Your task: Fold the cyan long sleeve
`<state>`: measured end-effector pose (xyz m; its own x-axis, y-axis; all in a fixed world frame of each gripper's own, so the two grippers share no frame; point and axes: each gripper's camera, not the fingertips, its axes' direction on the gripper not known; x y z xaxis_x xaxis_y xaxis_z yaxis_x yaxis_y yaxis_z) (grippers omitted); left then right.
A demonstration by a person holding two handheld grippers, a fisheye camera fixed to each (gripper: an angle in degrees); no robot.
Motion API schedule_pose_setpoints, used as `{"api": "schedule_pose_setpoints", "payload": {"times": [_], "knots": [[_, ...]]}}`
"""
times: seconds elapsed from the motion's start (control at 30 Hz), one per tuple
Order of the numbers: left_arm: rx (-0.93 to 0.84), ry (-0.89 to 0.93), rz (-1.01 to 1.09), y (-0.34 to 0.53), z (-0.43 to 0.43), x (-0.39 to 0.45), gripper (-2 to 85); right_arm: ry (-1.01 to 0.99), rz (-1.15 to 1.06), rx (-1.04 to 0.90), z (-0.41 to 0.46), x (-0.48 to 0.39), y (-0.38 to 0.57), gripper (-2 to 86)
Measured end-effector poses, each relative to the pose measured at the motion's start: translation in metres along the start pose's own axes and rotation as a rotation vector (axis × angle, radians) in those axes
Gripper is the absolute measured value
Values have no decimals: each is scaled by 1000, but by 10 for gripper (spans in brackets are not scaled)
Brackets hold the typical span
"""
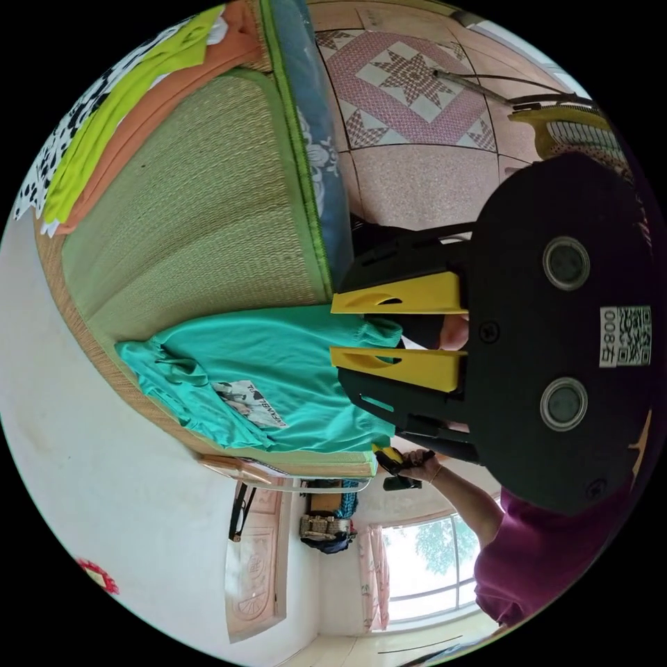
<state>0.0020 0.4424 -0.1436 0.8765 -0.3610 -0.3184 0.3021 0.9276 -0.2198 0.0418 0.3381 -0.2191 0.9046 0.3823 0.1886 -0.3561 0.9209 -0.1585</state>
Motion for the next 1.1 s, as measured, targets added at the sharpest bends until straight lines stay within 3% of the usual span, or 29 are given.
{"api": "schedule_pose_setpoints", "payload": {"times": [0.47, 1.1], "knots": [[53, 21, 23, 60, -66, 3, 24, -22, 8, -87, -14, 35, 12, 101], [83, 81, 16, 107, -132, -13, 21, -311, -1, -81, -100, 79, 46, 26]]}}
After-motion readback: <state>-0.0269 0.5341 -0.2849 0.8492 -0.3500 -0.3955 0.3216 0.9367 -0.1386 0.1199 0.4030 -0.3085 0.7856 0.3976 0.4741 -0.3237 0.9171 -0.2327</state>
